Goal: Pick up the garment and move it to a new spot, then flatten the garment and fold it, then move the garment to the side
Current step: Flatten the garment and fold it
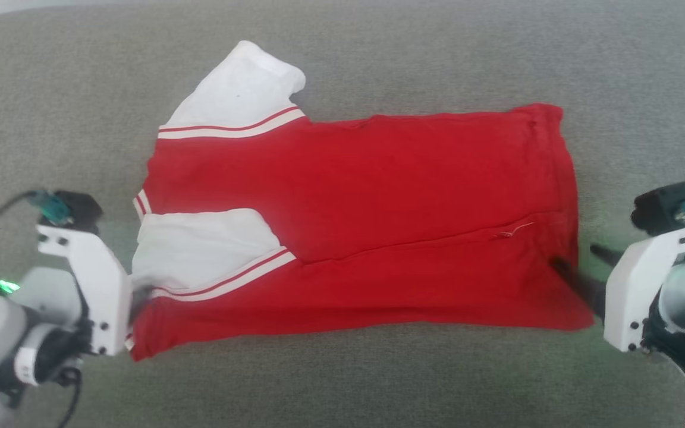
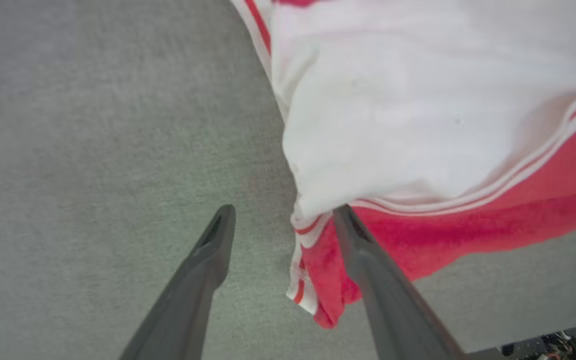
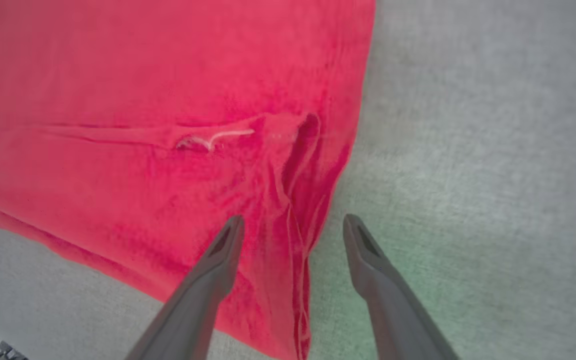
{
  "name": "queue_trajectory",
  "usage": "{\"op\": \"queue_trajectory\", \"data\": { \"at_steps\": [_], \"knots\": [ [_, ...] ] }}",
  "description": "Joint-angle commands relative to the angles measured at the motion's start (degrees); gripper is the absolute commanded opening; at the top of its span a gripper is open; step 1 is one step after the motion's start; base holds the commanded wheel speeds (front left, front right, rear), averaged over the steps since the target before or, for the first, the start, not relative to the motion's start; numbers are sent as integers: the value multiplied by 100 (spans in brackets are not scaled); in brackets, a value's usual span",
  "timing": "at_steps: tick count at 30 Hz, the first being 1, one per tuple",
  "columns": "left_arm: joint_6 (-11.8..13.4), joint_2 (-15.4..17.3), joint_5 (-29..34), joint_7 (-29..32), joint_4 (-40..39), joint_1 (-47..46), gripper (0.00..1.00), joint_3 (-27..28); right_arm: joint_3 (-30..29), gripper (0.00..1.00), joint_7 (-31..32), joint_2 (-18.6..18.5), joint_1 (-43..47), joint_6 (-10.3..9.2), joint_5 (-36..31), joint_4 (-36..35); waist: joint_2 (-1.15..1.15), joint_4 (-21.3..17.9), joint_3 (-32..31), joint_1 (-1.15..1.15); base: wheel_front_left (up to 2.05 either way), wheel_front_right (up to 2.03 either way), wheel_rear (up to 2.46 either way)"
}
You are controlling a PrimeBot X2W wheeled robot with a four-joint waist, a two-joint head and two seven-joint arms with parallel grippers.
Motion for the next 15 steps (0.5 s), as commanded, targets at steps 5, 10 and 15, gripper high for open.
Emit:
{"op": "queue_trajectory", "data": {
  "at_steps": [5, 10, 15],
  "knots": [
    [180, 389, 184, 94, -427, -279, 100, 206, -35, 100, -749, 101, -146, 0, -139, -340, 0, -242, -43, 0, 0, 0, 0],
    [73, 472, 319, -25, -385, -678, 100, 375, 28, 100, -1703, 330, -360, 0, -407, -510, 0, -612, 17, 0, 0, 0, 0],
    [-302, 344, 479, -233, 130, -1294, 100, 473, 76, 100, -2882, 690, -621, 0, -841, -386, 0, -1063, 188, 0, 0, 0, 0]
  ]
}}
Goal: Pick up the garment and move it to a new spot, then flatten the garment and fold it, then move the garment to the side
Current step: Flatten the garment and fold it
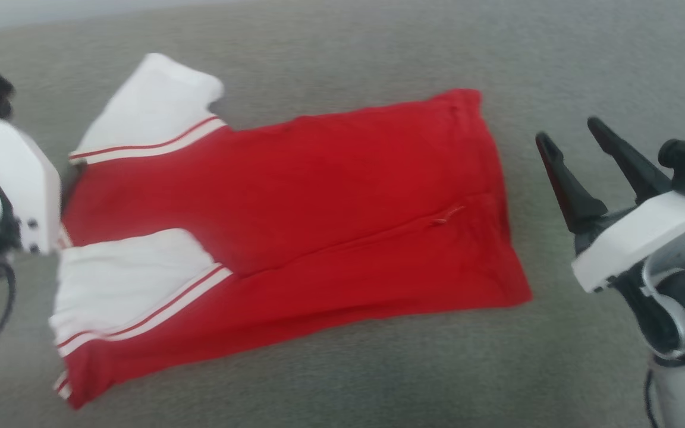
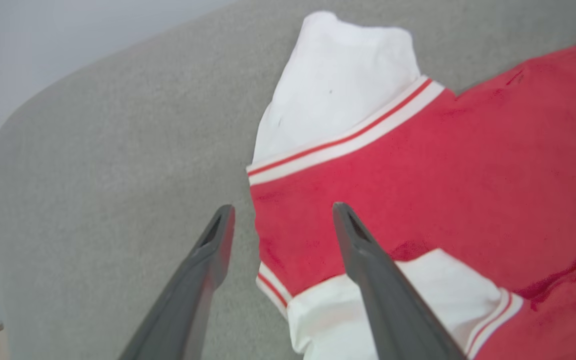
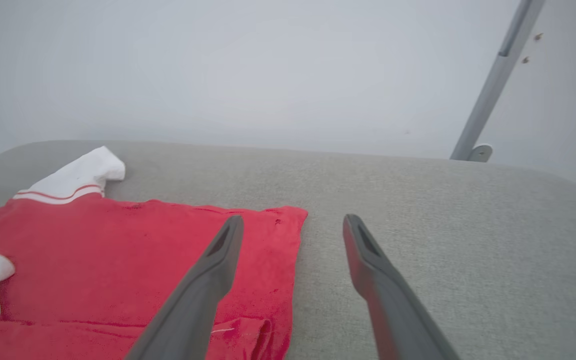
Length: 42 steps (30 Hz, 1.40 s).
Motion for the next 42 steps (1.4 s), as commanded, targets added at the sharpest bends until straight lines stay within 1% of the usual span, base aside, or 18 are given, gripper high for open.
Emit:
{"op": "queue_trajectory", "data": {
  "at_steps": [1, 4, 7, 11, 12, 15, 17, 21, 23, 26, 28, 30, 34, 39, 42],
  "knots": [
    [-159, -81, 86, -106, 248, -296, 100, 57, 24, 100, -396, 185, -131, 0, -158, 99, 0, -359, 183, 0, 0, 0, 0],
    [-441, -142, 237, -241, 730, -736, 100, 86, 64, 100, -945, 431, -268, 0, -402, 273, 0, -637, 342, 0, 0, 0, 0],
    [-695, -245, 261, -338, 1240, -1175, 100, 122, 178, 100, -1347, 607, -383, 0, -515, 452, 0, -893, 528, 0, 0, 0, 0],
    [-968, -311, 351, -251, 1892, -1661, 100, 73, 345, 100, -1655, 739, -482, 0, -539, 665, 0, -1158, 752, 0, 0, 0, 0],
    [-968, -311, 351, -251, 1892, -1661, 100, 73, 345, 100, -1655, 739, -482, 0, -539, 665, 0, -1158, 752, 0, 0, 0, 0],
    [-1111, -388, 362, -152, 2320, -1957, 100, 49, 431, 100, -1775, 800, -524, 0, -516, 768, 0, -1297, 910, 0, 0, 0, 0],
    [-1174, -428, 400, -106, 2575, -2130, 100, 21, 458, 100, -1832, 822, -558, 0, -497, 821, 0, -1350, 1005, 0, 0, 0, 0],
    [-1200, -566, 317, 61, 3057, -2324, 100, 1, 547, 100, -1839, 812, -599, 0, -480, 892, 0, -1397, 1139, 0, 0, 0, 0],
    [-1157, -606, 296, 144, 3243, -2396, 100, -6, 578, 100, -1813, 778, -628, 0, -505, 902, 0, -1399, 1180, 0, 0, 0, 0],
    [-1025, -744, 181, 449, 3665, -2384, 100, -50, 619, 100, -1660, 751, -699, 0, -439, 923, 0, -1358, 1233, 0, 0, 0, 0],
    [-949, -820, 85, 755, 3843, -2326, 0, -118, 646, 100, -1541, 707, -737, 0, -391, 929, 0, -1318, 1252, 0, 0, 0, 0],
    [-913, -913, 78, 966, 3882, -2322, 0, -178, 681, 100, -1408, 656, -789, 0, -344, 918, 0, -1266, 1269, 0, 0, 0, 0],
    [-855, -1068, 99, 1072, 3797, -2471, 0, -240, 765, 100, -996, 523, -1077, 0, -199, 964, 0, -1108, 1312, 0, 0, 0, 0],
    [-856, -1345, 202, 1054, 3667, -2753, 0, -329, 961, 100, -229, 331, -1779, 0, 19, 1177, 0, -838, 1393, 0, 0, 0, 0],
    [-864, -1507, 219, 992, 3675, -2920, 0, -375, 1048, 100, 279, 263, -2308, -1, 123, 1464, 0, -690, 1440, 0, 0, 0, 0]
  ]
}}
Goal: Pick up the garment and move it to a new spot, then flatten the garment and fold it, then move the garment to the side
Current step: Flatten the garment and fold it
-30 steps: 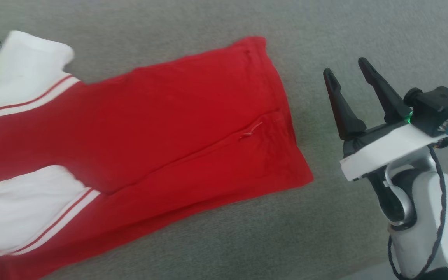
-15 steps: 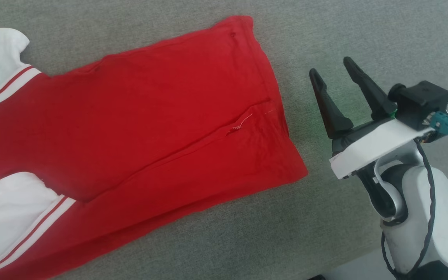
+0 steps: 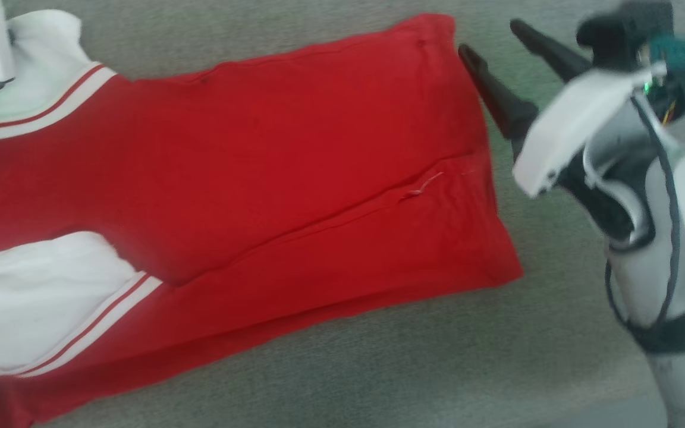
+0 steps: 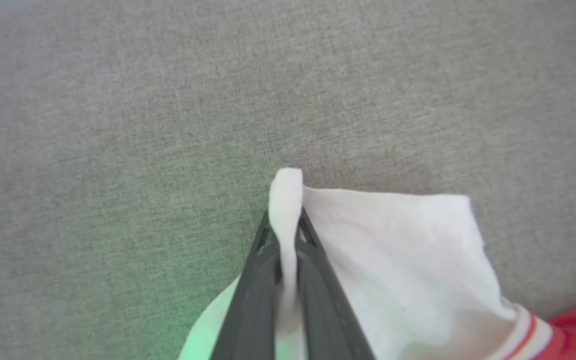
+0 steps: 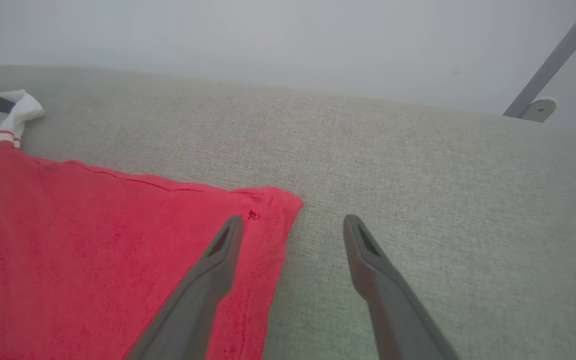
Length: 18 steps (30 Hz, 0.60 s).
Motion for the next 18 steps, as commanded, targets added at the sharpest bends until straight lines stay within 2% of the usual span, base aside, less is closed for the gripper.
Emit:
{"op": "queue_trajectory", "data": {
  "at_steps": [1, 8, 12, 15, 17, 18],
  "knots": [
    [-23, -148, 9, 42, 86, 74, 0, -118, 53, 100, 230, -51, -244, -2, 16, 176, 0, 134, 60, 0, 0, 0, 0],
    [-193, -507, 61, -230, 294, -184, 0, -189, 372, 100, 1527, -87, -1226, -1, 205, 1238, 0, 408, 134, 0, 0, 0, 0],
    [-300, -645, 63, -380, 459, -242, 0, -216, 683, 100, 2433, 3, -1483, 0, 436, 1752, 0, 492, 145, 0, 0, 0, 0],
    [-341, -694, 73, -444, 546, -265, 0, -238, 758, 100, 2753, 38, -1543, 0, 508, 1934, 0, 526, 145, 0, 0, 0, 0],
    [-360, -763, 39, -527, 625, -291, 0, -212, 853, 0, 3032, 18, -1628, 0, 477, 2084, 0, 560, 140, 0, 0, 0, 0],
    [-344, -792, 41, -567, 678, -309, 0, -205, 879, 0, 3097, 7, -1653, 0, 494, 2110, 0, 585, 134, 0, 0, 0, 0]
  ]
}}
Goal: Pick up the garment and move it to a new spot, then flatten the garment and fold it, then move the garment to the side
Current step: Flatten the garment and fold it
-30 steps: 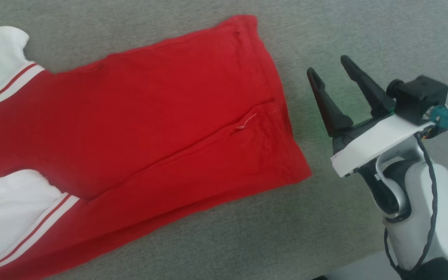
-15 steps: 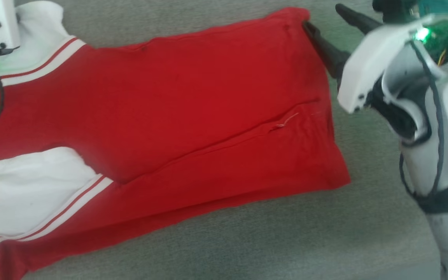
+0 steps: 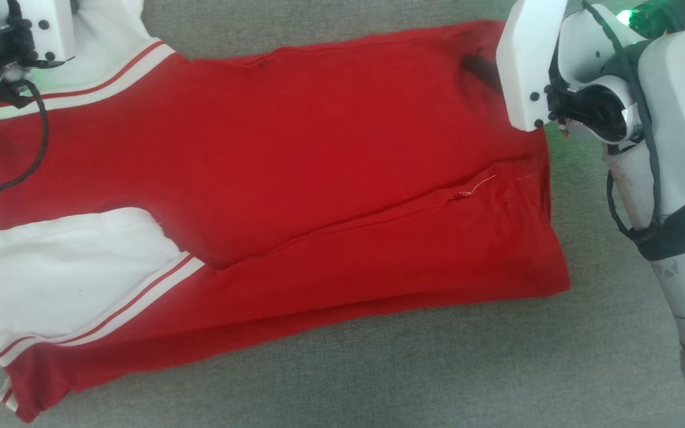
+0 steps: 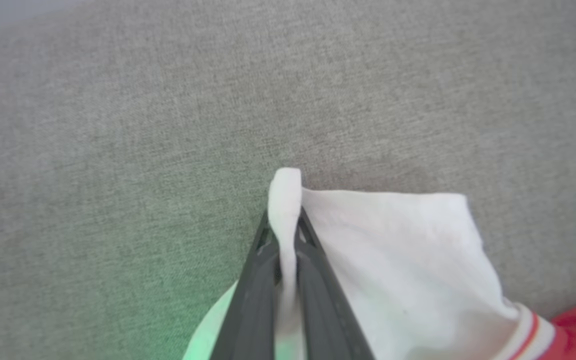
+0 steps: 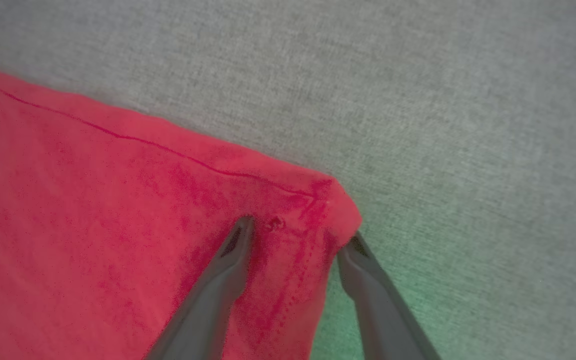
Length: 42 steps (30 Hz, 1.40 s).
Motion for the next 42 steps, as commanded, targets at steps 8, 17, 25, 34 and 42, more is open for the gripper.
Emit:
{"op": "queue_trajectory", "data": {
  "at_steps": [8, 17, 25, 34, 42],
  "knots": [
    [-152, -160, -13, -92, 232, -120, 0, -68, 65, 0, -85, -224, 54, -2, 35, -14, 0, 245, -246, 0, 0, 0, 0],
    [-142, -23, -7, 280, -373, 65, 0, -226, -18, 0, -287, -783, 470, -1, 284, -781, 0, 626, -704, 0, 0, 0, 0],
    [367, 518, -76, 740, -2022, 756, 0, -273, -431, 0, -44, -1239, 1230, -1, 460, -1774, 0, 956, -1026, 0, 0, 0, 0],
    [1363, 1449, -178, 1116, -4429, 2184, 0, -262, -1076, 0, 564, -1353, 2455, -1, 374, -2995, 0, 1129, -1219, 0, 0, 0, 0],
    [1848, 1800, -393, 923, -5311, 3375, 0, -326, -1512, 0, 895, -1120, 3468, -1, 292, -3440, 0, 1128, -1256, 0, 0, 0, 0]
  ]
}}
